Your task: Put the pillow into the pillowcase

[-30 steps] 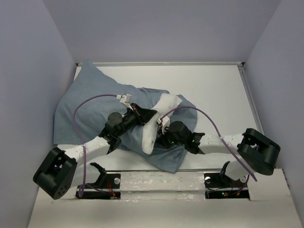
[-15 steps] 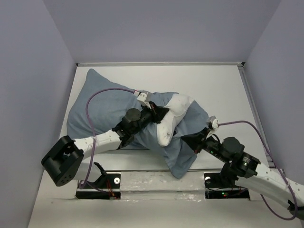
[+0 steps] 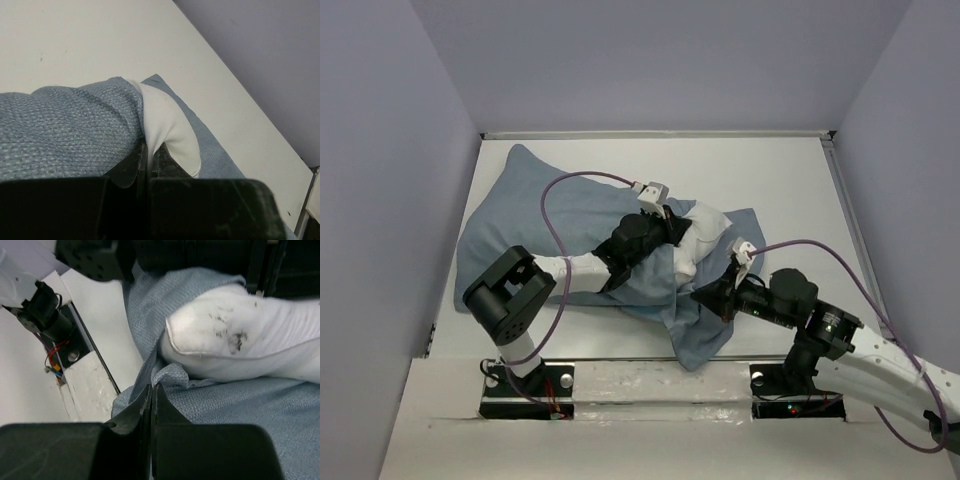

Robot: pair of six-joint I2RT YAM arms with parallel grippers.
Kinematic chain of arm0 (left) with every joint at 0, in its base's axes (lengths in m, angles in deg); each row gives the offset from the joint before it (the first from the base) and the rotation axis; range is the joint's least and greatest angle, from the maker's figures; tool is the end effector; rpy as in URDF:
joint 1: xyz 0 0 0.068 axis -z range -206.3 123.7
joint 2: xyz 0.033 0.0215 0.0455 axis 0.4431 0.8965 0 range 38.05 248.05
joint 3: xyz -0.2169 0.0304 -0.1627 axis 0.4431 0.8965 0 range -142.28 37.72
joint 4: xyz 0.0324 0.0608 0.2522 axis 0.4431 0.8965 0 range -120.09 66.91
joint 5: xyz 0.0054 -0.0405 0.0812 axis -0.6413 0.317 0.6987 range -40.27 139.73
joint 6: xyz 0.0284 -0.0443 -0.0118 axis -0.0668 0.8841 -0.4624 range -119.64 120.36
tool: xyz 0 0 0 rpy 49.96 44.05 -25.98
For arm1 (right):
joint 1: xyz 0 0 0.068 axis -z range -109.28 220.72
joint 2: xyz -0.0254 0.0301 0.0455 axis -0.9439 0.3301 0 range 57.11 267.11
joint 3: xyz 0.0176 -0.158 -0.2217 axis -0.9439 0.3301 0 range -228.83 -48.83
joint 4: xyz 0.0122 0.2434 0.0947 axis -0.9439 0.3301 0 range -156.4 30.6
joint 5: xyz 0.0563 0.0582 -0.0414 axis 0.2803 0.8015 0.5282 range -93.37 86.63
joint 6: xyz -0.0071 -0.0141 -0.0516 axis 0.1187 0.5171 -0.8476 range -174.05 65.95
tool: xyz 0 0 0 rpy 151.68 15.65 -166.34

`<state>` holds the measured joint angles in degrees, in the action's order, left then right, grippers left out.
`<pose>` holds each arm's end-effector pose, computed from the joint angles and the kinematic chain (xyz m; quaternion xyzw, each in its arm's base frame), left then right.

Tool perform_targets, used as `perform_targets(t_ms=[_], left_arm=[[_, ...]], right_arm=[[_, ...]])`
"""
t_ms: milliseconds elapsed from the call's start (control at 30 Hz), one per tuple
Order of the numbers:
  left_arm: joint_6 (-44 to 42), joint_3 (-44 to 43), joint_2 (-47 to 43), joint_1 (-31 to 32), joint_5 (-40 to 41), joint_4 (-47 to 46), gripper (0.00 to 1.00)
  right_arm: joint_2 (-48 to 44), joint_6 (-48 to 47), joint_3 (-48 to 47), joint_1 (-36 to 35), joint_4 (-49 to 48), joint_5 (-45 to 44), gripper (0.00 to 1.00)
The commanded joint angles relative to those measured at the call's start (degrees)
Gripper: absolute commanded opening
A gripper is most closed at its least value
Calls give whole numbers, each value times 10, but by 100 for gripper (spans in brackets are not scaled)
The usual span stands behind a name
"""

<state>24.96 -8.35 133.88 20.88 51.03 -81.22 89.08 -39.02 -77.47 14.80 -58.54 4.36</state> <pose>0.2457 -0.2638 0.2304 0.1288 0.6866 -0.4130 0.5842 0.0808 0.1280 0.2778 -0.3093 0.7074 0.4100 0.4856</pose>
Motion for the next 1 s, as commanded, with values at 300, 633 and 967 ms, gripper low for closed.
perform_targets(t_ms=[300, 633, 967], left_arm=[[-18, 145, -12, 43, 123, -34, 0], [-54, 118, 26, 90, 154, 11, 0], [0, 144, 18, 110, 144, -17, 0]], right_arm=[[-14, -11, -173, -9, -128, -125, 0], [93, -13, -256, -9, -203, -19, 0], [231, -39, -369, -28, -117, 59, 0]])
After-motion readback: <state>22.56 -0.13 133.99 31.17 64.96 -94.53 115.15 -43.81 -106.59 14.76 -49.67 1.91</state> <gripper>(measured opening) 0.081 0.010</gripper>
